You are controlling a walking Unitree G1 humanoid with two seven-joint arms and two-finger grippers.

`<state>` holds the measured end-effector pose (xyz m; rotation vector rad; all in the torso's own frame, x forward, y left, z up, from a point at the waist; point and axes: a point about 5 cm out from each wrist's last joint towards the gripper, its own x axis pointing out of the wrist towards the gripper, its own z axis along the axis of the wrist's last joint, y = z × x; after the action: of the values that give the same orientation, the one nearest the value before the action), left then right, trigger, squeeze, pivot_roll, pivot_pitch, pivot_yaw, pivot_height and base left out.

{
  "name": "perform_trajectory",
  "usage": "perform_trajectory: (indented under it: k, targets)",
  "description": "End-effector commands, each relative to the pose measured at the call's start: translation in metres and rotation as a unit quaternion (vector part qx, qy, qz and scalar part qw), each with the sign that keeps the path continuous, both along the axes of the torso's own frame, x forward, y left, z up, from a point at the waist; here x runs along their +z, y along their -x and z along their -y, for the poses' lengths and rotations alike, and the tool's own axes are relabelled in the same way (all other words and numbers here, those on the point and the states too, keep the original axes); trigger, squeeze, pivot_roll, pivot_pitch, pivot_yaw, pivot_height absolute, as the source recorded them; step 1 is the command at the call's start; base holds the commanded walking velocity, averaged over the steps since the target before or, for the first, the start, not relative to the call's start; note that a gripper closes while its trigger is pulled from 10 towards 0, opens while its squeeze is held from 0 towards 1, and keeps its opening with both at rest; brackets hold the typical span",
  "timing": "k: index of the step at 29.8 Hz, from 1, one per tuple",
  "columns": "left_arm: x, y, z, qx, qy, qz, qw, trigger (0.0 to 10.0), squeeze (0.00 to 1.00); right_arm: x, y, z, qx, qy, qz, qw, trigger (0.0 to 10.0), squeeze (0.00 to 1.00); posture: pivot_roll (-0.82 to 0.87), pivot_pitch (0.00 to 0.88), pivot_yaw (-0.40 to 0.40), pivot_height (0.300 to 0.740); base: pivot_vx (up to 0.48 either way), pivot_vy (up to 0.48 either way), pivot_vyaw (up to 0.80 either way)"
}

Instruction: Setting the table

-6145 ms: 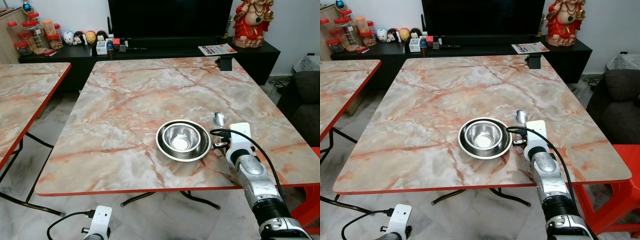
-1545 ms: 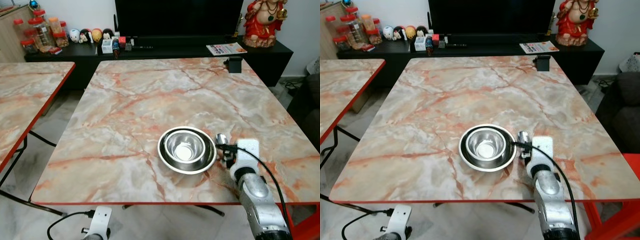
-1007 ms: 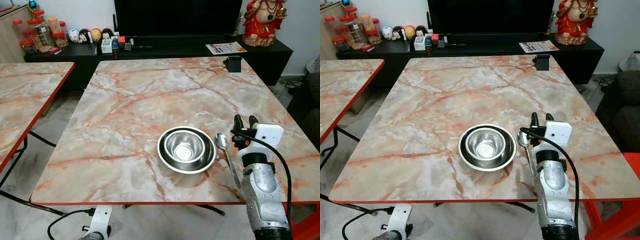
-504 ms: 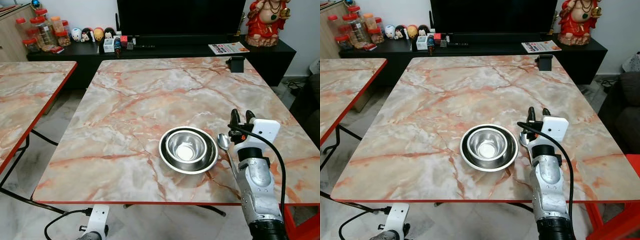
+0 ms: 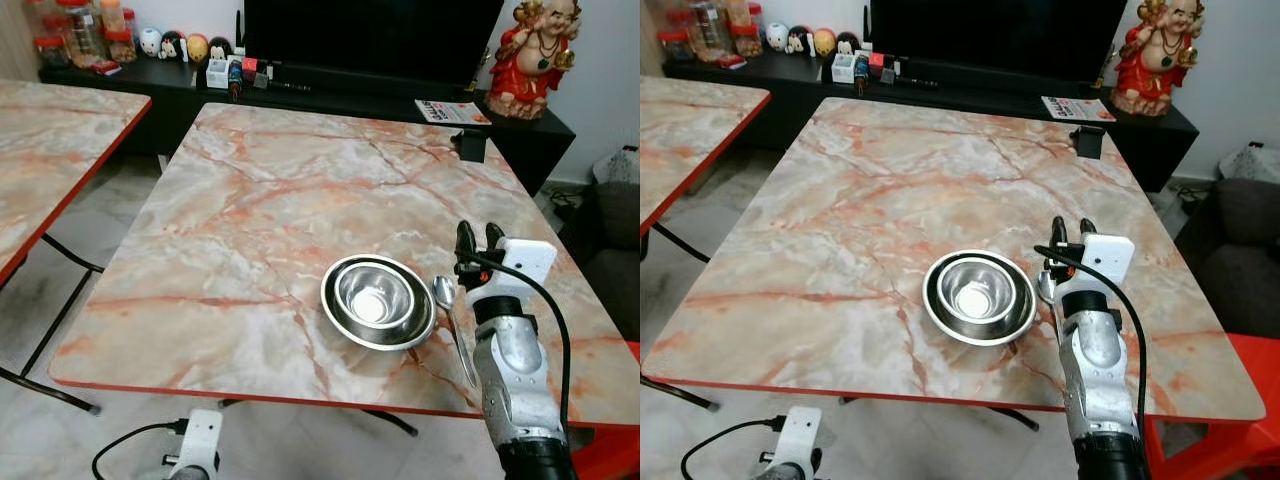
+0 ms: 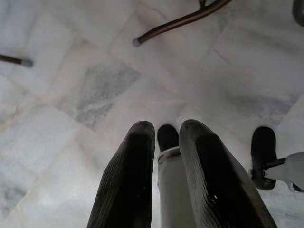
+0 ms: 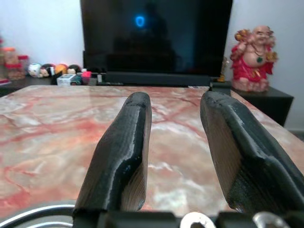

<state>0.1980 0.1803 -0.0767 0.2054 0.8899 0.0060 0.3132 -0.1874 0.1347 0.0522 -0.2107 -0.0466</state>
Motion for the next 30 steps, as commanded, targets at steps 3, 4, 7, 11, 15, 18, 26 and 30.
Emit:
perform_trajectory:
  k: [3, 4, 7, 11, 15, 18, 26, 30]
  targets:
    - [-0.0026, 0.0050, 0.0007, -0.018, -0.014, -0.007, 1.000, 10.0, 0.00, 0.0003, -0.0018, 0.0047, -0.007, -0.004, -0.003, 1.000, 10.0, 0.00, 0.11, 0.000, -0.156, 0.728, 0.000, 0.000, 0.00]
    - [-0.0027, 0.0052, 0.0004, -0.018, -0.015, -0.008, 1.000, 10.0, 0.00, 0.0003, -0.0016, 0.0048, -0.007, -0.004, -0.002, 1.000, 10.0, 0.00, 0.11, 0.000, -0.158, 0.728, 0.000, 0.000, 0.00]
    - [-0.0029, 0.0059, 0.0004, -0.013, -0.014, -0.006, 1.000, 10.0, 0.00, -0.0015, -0.0003, 0.0060, -0.007, -0.004, -0.005, 1.000, 10.0, 0.00, 0.11, 0.000, -0.162, 0.728, 0.000, 0.000, 0.00]
    - [-0.0033, 0.0064, 0.0019, -0.020, -0.017, -0.006, 1.000, 10.0, 0.00, -0.0016, -0.0007, 0.0063, -0.007, -0.004, -0.006, 1.000, 10.0, 0.00, 0.11, 0.000, -0.174, 0.728, 0.000, 0.000, 0.00]
    - [-0.0024, 0.0045, 0.0028, -0.018, -0.016, -0.003, 1.000, 10.0, 0.00, 0.0000, -0.0026, 0.0050, -0.001, -0.003, -0.005, 1.000, 10.0, 0.00, 0.12, 0.000, -0.182, 0.728, 0.000, 0.000, 0.00]
    - [-0.0018, 0.0036, 0.0022, -0.017, -0.016, 0.000, 1.000, 10.0, 0.00, 0.0009, -0.0038, 0.0047, -0.001, -0.003, -0.004, 1.000, 10.0, 0.00, 0.12, 0.000, -0.175, 0.728, 0.000, 0.000, 0.00]
    - [0.0002, 0.0001, 0.0006, -0.027, -0.016, 0.004, 1.000, 10.0, 0.00, -0.0043, -0.0001, 0.0084, -0.019, -0.004, -0.007, 1.000, 10.0, 0.00, 0.09, 0.000, -0.115, 0.728, 0.000, 0.000, 0.00]
    - [0.0020, -0.0035, 0.0001, -0.030, -0.011, 0.004, 0.999, 10.0, 0.00, -0.0041, -0.0007, 0.0078, -0.030, -0.012, 0.000, 0.999, 10.0, 0.00, 0.03, 0.000, -0.050, 0.728, 0.000, 0.000, 0.00]
